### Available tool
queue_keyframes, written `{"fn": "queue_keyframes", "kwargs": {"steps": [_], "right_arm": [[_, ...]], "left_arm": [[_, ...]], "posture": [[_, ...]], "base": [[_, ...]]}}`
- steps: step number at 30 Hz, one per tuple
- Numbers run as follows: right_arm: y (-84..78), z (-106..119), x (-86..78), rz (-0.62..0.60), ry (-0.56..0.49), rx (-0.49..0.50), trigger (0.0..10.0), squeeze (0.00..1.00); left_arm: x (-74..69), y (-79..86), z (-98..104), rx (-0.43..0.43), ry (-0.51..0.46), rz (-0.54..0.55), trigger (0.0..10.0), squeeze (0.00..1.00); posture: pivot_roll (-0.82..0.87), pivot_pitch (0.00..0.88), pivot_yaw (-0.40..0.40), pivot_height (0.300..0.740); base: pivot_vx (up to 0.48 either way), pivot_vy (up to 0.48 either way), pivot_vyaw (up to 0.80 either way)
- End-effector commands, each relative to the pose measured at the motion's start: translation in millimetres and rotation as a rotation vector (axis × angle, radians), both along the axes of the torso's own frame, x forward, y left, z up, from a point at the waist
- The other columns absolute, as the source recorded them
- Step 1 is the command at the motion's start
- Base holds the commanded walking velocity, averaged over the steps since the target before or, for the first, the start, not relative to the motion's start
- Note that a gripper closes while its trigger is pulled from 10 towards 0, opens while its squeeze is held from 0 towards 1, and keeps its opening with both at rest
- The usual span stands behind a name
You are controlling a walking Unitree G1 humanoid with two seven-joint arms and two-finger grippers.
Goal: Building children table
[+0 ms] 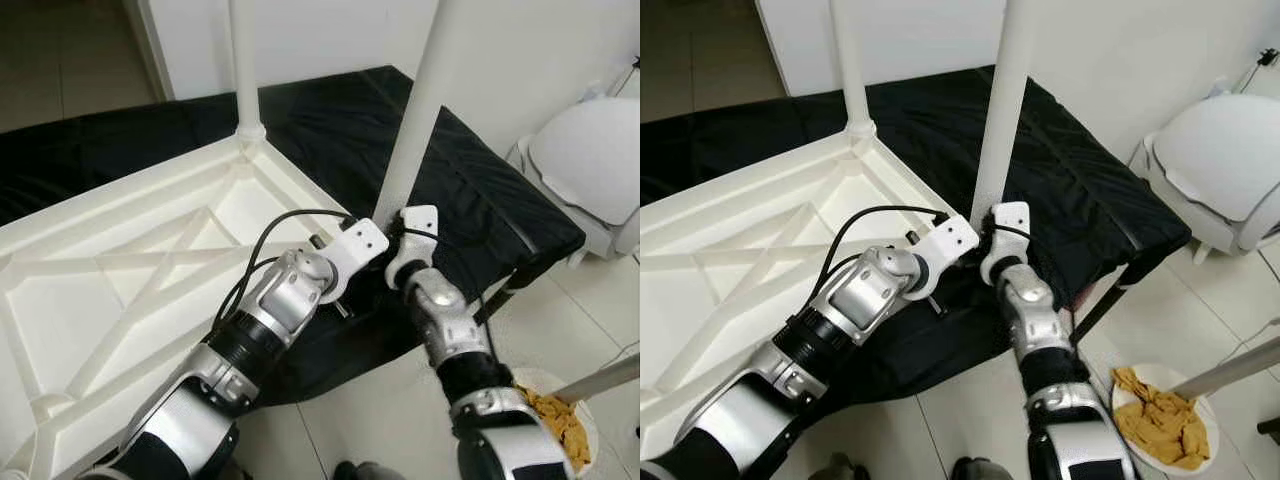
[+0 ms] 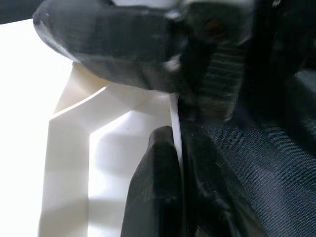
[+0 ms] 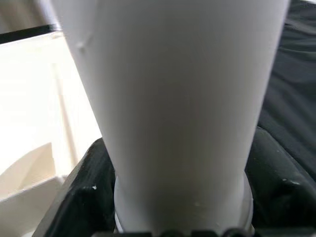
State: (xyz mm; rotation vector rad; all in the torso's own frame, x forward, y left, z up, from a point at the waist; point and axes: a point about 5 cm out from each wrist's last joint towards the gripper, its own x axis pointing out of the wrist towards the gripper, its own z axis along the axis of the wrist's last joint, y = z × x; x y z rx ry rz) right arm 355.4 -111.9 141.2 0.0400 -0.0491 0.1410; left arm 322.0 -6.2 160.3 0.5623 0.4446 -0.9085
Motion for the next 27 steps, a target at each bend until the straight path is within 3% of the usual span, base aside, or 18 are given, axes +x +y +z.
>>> {"fn": "queue_keyframes", "kwargs": {"steps": [1, 4, 8, 10, 11, 12, 16, 17, 23, 25, 27], "right_arm": [[-23.0, -8.4, 0.3, -0.204, 0.069, 0.025, 0.0, 0.0], [-12.0, -17.5, -5.6, -0.311, 0.128, 0.046, 0.0, 0.0], [-5.0, -13.7, -8.0, -0.298, 0.124, 0.046, 0.0, 0.0], [-3.3, -9.3, -8.6, -0.286, 0.112, 0.033, 8.0, 0.0], [-3.3, -9.3, -8.6, -0.286, 0.112, 0.033, 8.0, 0.0], [-6.1, -4.9, -7.3, -0.27, 0.09, 0.035, 10.0, 1.0], [-7.7, 0.2, -4.3, -0.217, 0.07, 0.059, 10.0, 1.0], [-10.6, 4.7, -1.0, -0.154, 0.049, 0.059, 10.0, 0.0], [-20.2, 12.5, 5.1, -0.026, 0.02, 0.043, 10.0, 0.0], [-28.6, 19.6, 7.8, 0.115, -0.007, 0.003, 10.0, 0.0], [-30.4, 21.7, 8.1, 0.159, -0.015, -0.012, 10.0, 0.0]], "left_arm": [[-9.5, -9.6, -4.0, 0.016, 0.012, -0.062, 10.0, 0.0], [-7.9, -7.5, -3.8, 0.015, 0.012, -0.05, 10.0, 0.0], [-7.4, -6.5, -4.0, 0.015, 0.012, -0.044, 10.0, 0.0], [-7.3, -6.3, -4.4, 0.014, 0.012, -0.042, 10.0, 0.0], [-7.3, -6.3, -4.4, 0.014, 0.012, -0.042, 10.0, 0.0], [-7.4, -6.4, -4.4, 0.013, 0.012, -0.041, 10.0, 0.0], [-7.6, -6.8, -4.3, 0.012, 0.012, -0.041, 10.0, 0.0], [-7.6, -7.2, -4.3, 0.012, 0.011, -0.042, 10.0, 0.0], [-7.6, -7.6, -3.9, 0.012, 0.01, -0.044, 10.0, 0.0], [-7.9, -7.4, -3.6, 0.012, 0.009, -0.043, 10.0, 0.0], [-7.9, -7.2, -3.5, 0.012, 0.01, -0.042, 10.0, 0.0]], "posture": [[-0.07, 0.059, -0.028, 0.74], [-0.06, 0.054, -0.029, 0.74], [-0.06, 0.052, -0.03, 0.74], [-0.06, 0.05, -0.033, 0.74], [-0.06, 0.05, -0.033, 0.74], [-0.06, 0.048, -0.034, 0.74], [-0.06, 0.046, -0.035, 0.74], [-0.06, 0.044, -0.036, 0.74], [-0.06, 0.043, -0.037, 0.74], [-0.06, 0.045, -0.037, 0.74], [-0.06, 0.046, -0.036, 0.74]], "base": [[0.0, 0.0, 0.0], [0.0, 0.0, 0.0], [0.0, 0.0, 0.0], [0.0, 0.0, 0.0], [0.0, 0.0, 0.0], [0.0, 0.0, 0.0], [0.0, 0.0, 0.0], [0.0, 0.0, 0.0], [0.0, 0.0, 0.0], [0.0, 0.0, 0.0], [0.0, 0.0, 0.0]]}}
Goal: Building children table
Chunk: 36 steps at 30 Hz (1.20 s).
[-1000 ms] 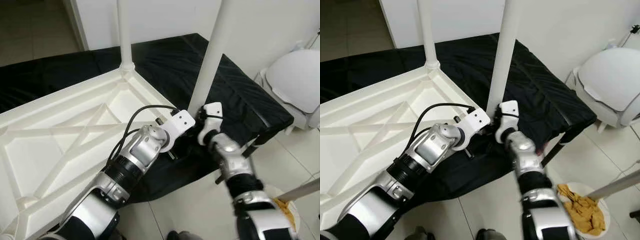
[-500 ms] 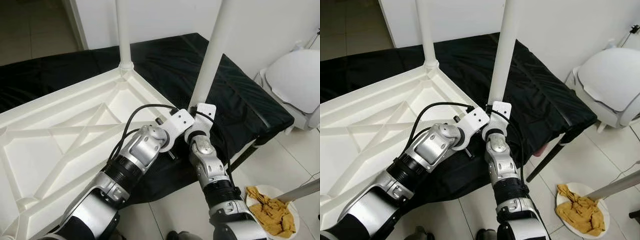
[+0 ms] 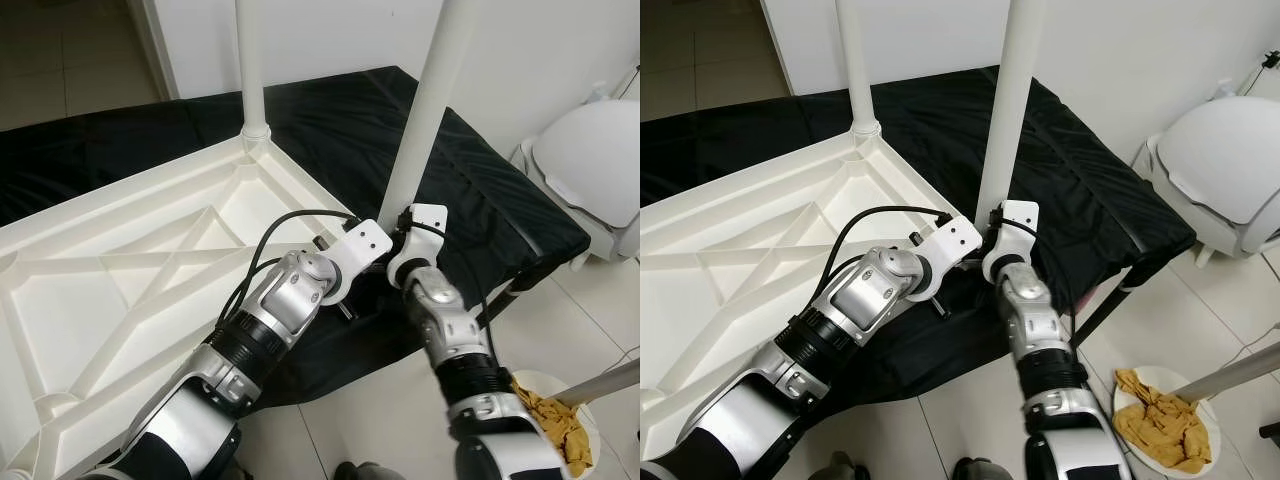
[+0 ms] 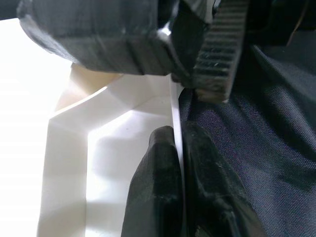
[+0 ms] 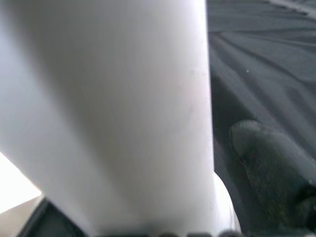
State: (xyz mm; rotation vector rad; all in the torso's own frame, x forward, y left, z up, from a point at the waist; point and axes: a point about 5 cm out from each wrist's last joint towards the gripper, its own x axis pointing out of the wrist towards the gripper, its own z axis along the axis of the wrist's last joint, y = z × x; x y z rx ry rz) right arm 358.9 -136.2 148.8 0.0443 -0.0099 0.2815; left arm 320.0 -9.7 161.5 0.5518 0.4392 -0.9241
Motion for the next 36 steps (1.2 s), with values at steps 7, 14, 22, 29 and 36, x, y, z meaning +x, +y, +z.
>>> {"fn": "queue_keyframes", "kwargs": {"steps": [7, 14, 22, 29, 36], "right_arm": [[-2.4, 17.2, 0.1, 0.332, -0.085, -0.095, 10.0, 0.0], [-0.6, 14.6, -2.4, 0.491, -0.071, -0.133, 10.0, 0.0], [-7.1, -0.9, -5.8, 0.562, 0.01, -0.14, 10.0, 0.0], [-15.8, -11.4, -8.7, 0.525, 0.039, -0.13, 0.0, 0.0], [-21.6, -16.2, -9.2, 0.436, 0.054, -0.104, 0.0, 0.0]], "left_arm": [[-6.8, -3.0, -5.1, 0.028, 0.006, -0.032, 10.0, 0.0], [-6.8, -2.3, -4.6, 0.033, 0.004, -0.034, 10.0, 0.0], [-7.8, -2.0, -3.5, 0.034, 0.003, -0.036, 10.0, 0.0], [-8.5, -2.8, -3.3, 0.035, 0.004, -0.042, 10.0, 0.0], [-9.1, -4.0, -3.6, 0.036, 0.007, -0.048, 10.0, 0.0]], "posture": [[-0.05, 0.046, -0.032, 0.74], [-0.04, 0.045, -0.027, 0.74], [-0.04, 0.05, -0.02, 0.74], [-0.05, 0.055, -0.013, 0.74], [-0.06, 0.061, -0.015, 0.74]], "base": [[0.0, 0.0, 0.0], [0.0, 0.0, 0.0], [0.0, 0.0, 0.0], [0.0, 0.0, 0.0], [0.0, 0.0, 0.0]]}}
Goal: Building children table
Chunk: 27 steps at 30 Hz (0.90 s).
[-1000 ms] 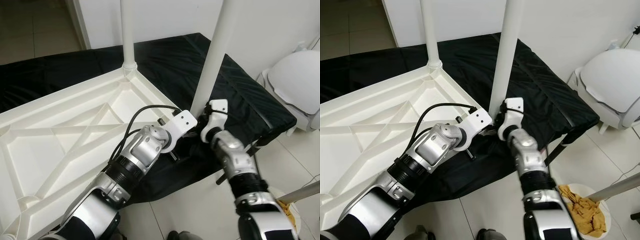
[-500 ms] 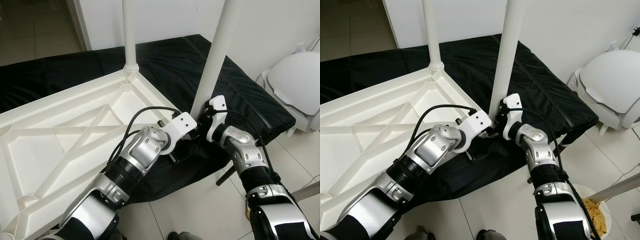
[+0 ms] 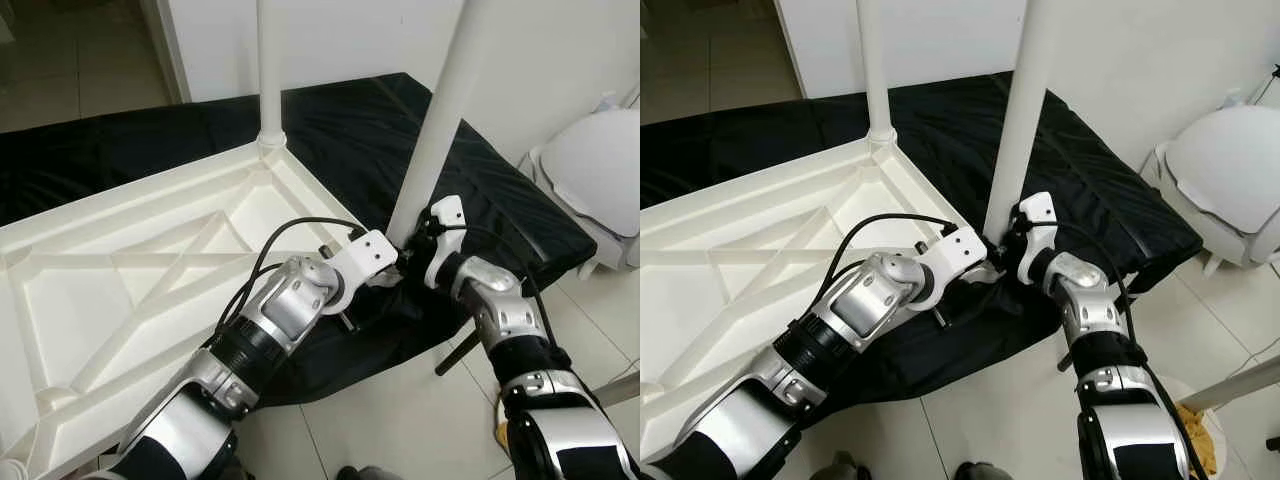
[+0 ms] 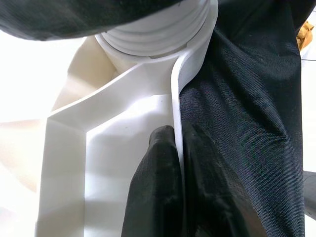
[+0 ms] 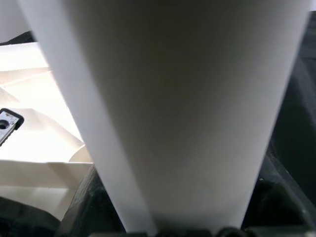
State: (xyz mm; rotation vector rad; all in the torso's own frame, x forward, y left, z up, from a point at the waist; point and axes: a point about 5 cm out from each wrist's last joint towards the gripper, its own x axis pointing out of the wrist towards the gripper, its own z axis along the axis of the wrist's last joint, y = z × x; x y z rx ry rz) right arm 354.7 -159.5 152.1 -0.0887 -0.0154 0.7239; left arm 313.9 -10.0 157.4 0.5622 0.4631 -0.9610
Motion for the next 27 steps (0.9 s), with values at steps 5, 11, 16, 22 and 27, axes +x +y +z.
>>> {"fn": "queue_keyframes", "kwargs": {"steps": [5, 11, 16, 22, 27], "right_arm": [[5.9, -23.3, -6.6, -0.089, 0.092, 0.028, 0.0, 0.0], [20.0, -26.9, -10.5, -0.236, 0.103, 0.108, 0.0, 0.0], [31.8, -28.0, -13.0, -0.488, 0.132, 0.193, 0.0, 0.0], [44.9, -21.0, -17.1, -0.672, 0.094, 0.18, 0.0, 0.0], [57.6, -22.1, -20.3, -0.769, 0.118, 0.192, 0.0, 0.0]], "left_arm": [[-3.5, -4.2, 0.7, 0.017, -0.018, -0.017, 10.0, 0.0], [-3.0, -3.6, 1.1, 0.016, -0.017, -0.014, 10.0, 0.0], [-1.3, -2.4, 1.4, 0.012, -0.015, -0.003, 10.0, 0.0], [-0.4, -2.6, 1.4, 0.008, -0.014, 0.001, 10.0, 0.0], [-0.8, -3.8, 1.2, 0.002, -0.008, 0.002, 10.0, 0.0]], "posture": [[-0.06, 0.067, -0.018, 0.74], [-0.06, 0.076, -0.019, 0.74], [-0.07, 0.086, -0.019, 0.74], [-0.08, 0.088, -0.013, 0.74], [-0.08, 0.089, -0.012, 0.74]], "base": [[0.0, 0.0, 0.0], [0.0, 0.0, 0.0], [0.0, 0.0, 0.0], [0.0, 0.0, 0.0], [0.0, 0.0, 0.0]]}}
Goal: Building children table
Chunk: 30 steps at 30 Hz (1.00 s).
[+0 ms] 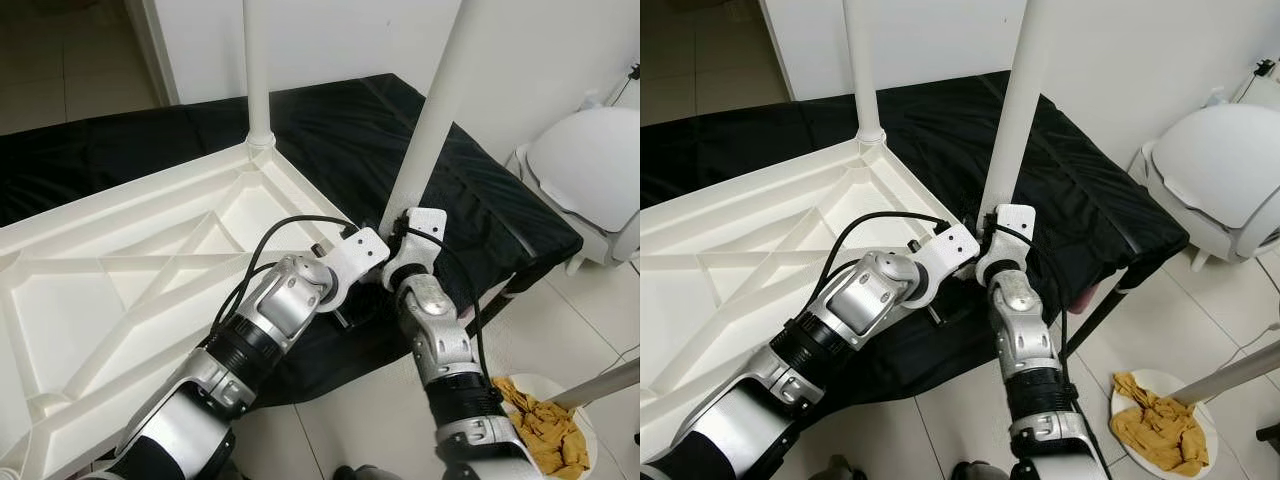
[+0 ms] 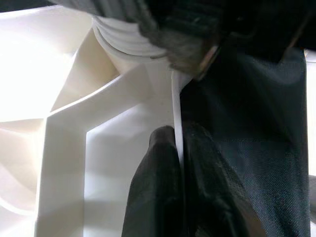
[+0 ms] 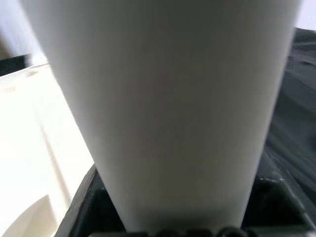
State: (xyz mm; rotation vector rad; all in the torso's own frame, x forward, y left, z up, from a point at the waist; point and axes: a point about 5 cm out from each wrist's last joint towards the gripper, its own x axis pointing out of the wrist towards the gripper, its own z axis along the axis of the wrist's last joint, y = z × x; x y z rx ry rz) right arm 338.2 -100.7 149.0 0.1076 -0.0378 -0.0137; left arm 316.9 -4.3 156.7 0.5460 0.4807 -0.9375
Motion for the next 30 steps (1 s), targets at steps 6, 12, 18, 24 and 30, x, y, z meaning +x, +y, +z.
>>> {"fn": "queue_keyframes", "kwargs": {"steps": [6, 12, 18, 24, 30], "right_arm": [[-10.5, -15.0, -1.1, -0.019, 0.082, 0.036, 10.0, 1.0], [-25.1, -12.9, 3.4, 0.031, 0.064, 0.043, 10.0, 1.0], [-35.9, -11.5, 7.6, 0.141, 0.058, 0.031, 10.0, 1.0], [-42.6, -13.7, 5.6, 0.486, 0.012, -0.124, 10.0, 0.0], [-43.9, -17.9, 5.5, 0.612, 0.013, -0.166, 10.0, 0.0]], "left_arm": [[-4.1, -9.3, 1.4, 0.003, -0.019, -0.024, 10.0, 0.0], [-3.4, -9.1, 1.6, 0.001, -0.019, -0.02, 10.0, 0.0], [-2.7, -8.7, 2.4, 0.0, -0.021, -0.018, 10.0, 0.0], [-2.5, -9.0, 3.3, 0.001, -0.023, -0.022, 10.0, 0.0], [-2.0, -8.6, 4.0, 0.003, -0.024, -0.024, 10.0, 0.0]], "posture": [[-0.07, 0.092, -0.017, 0.74], [-0.07, 0.092, -0.019, 0.74], [-0.07, 0.091, -0.018, 0.74], [-0.07, 0.088, -0.008, 0.74], [-0.07, 0.088, 0.0, 0.74]], "base": [[0.0, 0.0, 0.0], [0.0, 0.0, 0.0], [0.0, 0.0, 0.0], [0.0, 0.0, 0.0], [0.0, 0.0, 0.0]]}}
